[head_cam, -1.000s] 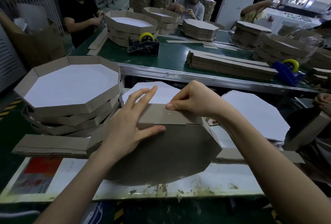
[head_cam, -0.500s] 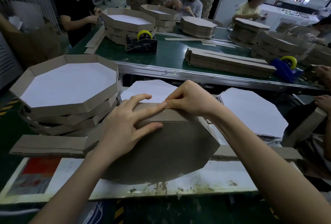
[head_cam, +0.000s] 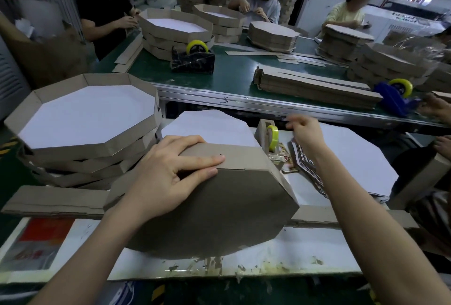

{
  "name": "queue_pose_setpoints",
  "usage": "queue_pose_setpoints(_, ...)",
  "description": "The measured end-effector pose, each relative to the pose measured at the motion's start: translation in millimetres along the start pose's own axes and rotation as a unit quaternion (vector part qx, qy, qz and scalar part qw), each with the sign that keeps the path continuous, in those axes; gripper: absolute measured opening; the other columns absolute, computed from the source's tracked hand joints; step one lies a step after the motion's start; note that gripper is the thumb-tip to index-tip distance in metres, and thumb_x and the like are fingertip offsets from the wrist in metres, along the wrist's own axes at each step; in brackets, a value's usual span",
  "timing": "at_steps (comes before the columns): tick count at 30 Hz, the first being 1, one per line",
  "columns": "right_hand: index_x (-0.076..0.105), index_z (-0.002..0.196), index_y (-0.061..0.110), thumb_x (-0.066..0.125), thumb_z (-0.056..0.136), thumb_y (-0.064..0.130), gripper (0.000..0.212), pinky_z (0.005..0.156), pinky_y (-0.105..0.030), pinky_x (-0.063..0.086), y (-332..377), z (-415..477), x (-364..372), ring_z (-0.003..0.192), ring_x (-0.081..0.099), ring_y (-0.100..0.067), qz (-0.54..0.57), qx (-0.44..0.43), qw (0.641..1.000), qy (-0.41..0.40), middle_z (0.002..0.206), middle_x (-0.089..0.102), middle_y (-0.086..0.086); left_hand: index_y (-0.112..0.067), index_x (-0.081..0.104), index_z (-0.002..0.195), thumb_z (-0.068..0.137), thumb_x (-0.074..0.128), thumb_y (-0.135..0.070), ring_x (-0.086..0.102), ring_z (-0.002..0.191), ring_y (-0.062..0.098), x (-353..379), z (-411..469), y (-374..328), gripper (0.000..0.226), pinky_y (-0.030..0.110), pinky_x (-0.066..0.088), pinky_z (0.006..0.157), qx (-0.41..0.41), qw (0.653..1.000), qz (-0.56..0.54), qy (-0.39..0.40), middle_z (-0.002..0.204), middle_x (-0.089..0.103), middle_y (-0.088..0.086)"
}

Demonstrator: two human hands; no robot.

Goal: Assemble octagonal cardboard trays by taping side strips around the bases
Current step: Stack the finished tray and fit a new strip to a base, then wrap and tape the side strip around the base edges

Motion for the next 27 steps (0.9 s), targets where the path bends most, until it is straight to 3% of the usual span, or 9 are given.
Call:
queue_pose_setpoints(3, 0.068, 0.1, 0.005, 0.05, 0.099, 0.012, 0.02, 0.051, -0.031, 0.046, -69.2, 22.7, 8.9, 0.064, 0.05, -0.021, -0.036, 0.109, 0.993, -0.013, 0.089, 0.061, -0.011, -0.055, 0.065, 0.11, 0.083, 0.053, -0.057, 0.044, 0.12, 0.006, 3.5, 8.8, 0.9, 0.029, 0.04, 0.039, 0.1, -0.008, 1.0, 0.004, 0.003, 0.128, 0.056, -0.018)
queue_pose_setpoints(6, 0.053, 0.075, 0.006, 0.062, 0.095, 0.032, 0.034, 0.046, -0.03, 0.038, -109.6, 30.8, 22.0, 0.057, 0.046, -0.02, -0.073, 0.183, 0.98, -0.002, 0.077, 0.053, -0.012, -0.059, 0.063, 0.108, 0.082, 0.05, -0.062, 0.042, 0.121, 0.002, 5.9, 18.1, 5.1, 0.03, 0.036, 0.039, 0.099, -0.019, 1.0, 0.002, 0.007, 0.128, 0.055, -0.021)
queue_pose_setpoints(11, 0.055, 0.122, -0.005, 0.05, 0.102, 0.029, 0.04, 0.041, -0.025, 0.037, -132.3, 50.7, 46.6, 0.056, 0.042, -0.015, -0.07, 0.23, 0.967, 0.086, 0.087, 0.055, -0.013, -0.064, 0.062, 0.106, 0.08, 0.047, -0.066, 0.039, 0.124, -0.004, 7.6, 29.2, 11.9, 0.03, 0.026, 0.037, 0.096, -0.027, 0.999, -0.007, 0.023, 0.129, 0.05, -0.029)
queue_pose_setpoints(14, 0.053, 0.121, -0.001, 0.045, 0.104, 0.022, 0.029, 0.032, -0.017, 0.033, -133.5, 62.2, 56.7, 0.054, 0.039, -0.011, -0.071, 0.273, 0.951, 0.13, 0.097, 0.056, -0.016, -0.069, 0.057, 0.107, 0.079, 0.046, -0.067, 0.036, 0.125, -0.009, 9.2, 35.3, 12.3, 0.03, 0.015, 0.031, 0.095, -0.029, 0.999, 0.006, 0.027, 0.127, 0.044, -0.039)
queue_pose_setpoints(17, 0.055, 0.111, 0.006, 0.044, 0.103, 0.008, 0.014, 0.027, -0.015, 0.026, -133.3, 78.6, 61.8, 0.051, 0.035, -0.009, -0.05, 0.332, 0.928, 0.16, 0.083, 0.051, -0.009, -0.066, 0.06, 0.106, 0.079, 0.046, -0.066, 0.038, 0.124, -0.008, 10.4, 38.8, 11.8, 0.03, 0.015, 0.031, 0.096, -0.034, 0.999, 0.016, 0.019, 0.128, 0.045, -0.037)
queue_pose_setpoints(19, 0.055, 0.1, 0.005, 0.048, 0.1, 0.005, 0.007, 0.027, -0.015, 0.026, -133.2, 84.1, 61.0, 0.042, 0.037, -0.007, -0.009, 0.377, 0.912, 0.159, 0.077, 0.05, -0.006, -0.064, 0.062, 0.106, 0.08, 0.047, -0.065, 0.04, 0.123, -0.005, 11.3, 39.0, 11.3, 0.03, 0.017, 0.033, 0.096, -0.037, 0.999, 0.018, 0.016, 0.128, 0.047, -0.034)
queue_pose_setpoints(22, 0.05, 0.08, 0.009, 0.053, 0.1, 0.01, 0.02, 0.028, -0.013, 0.027, -129.3, 86.6, 63.5, 0.036, 0.032, -0.005, 0.136, 0.41, 0.895, 0.115, 0.061, 0.046, -0.003, -0.061, 0.064, 0.106, 0.081, 0.049, -0.063, 0.044, 0.122, -0.002, 11.9, 37.3, 10.6, 0.029, 0.022, 0.037, 0.096, -0.032, 0.999, 0.014, 0.004, 0.127, 0.051, -0.031)
queue_pose_setpoints(25, 0.045, 0.071, 0.015, 0.055, 0.1, 0.016, 0.031, 0.03, -0.014, 0.025, -120.5, 85.1, 68.0, 0.03, 0.029, -0.004, 0.247, 0.373, 0.891, 0.079, 0.039, 0.04, 0.001, -0.062, 0.063, 0.106, 0.081, 0.05, -0.063, 0.045, 0.121, -0.001, 12.2, 36.1, 10.9, 0.029, 0.032, 0.042, 0.097, -0.032, 0.999, 0.011, -0.007, 0.126, 0.054, -0.029)
queue_pose_setpoints(27, 0.049, 0.075, 0.014, 0.057, 0.099, 0.016, 0.025, 0.03, -0.015, 0.027, -122.9, 75.8, 65.5, 0.028, 0.032, -0.004, 0.278, 0.327, 0.9, 0.07, 0.049, 0.043, 0.0, -0.061, 0.064, 0.106, 0.08, 0.05, -0.063, 0.046, 0.121, 0.0, 12.6, 35.6, 11.5, 0.029, 0.037, 0.043, 0.097, -0.034, 0.999, 0.011, -0.013, 0.126, 0.055, -0.026)
Point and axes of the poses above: each hand's wrist, its own z-axis towards the middle knuckle, its own x-axis out of the palm, y = z × x, the point moved 2 cm from there along z, towards the middle knuckle
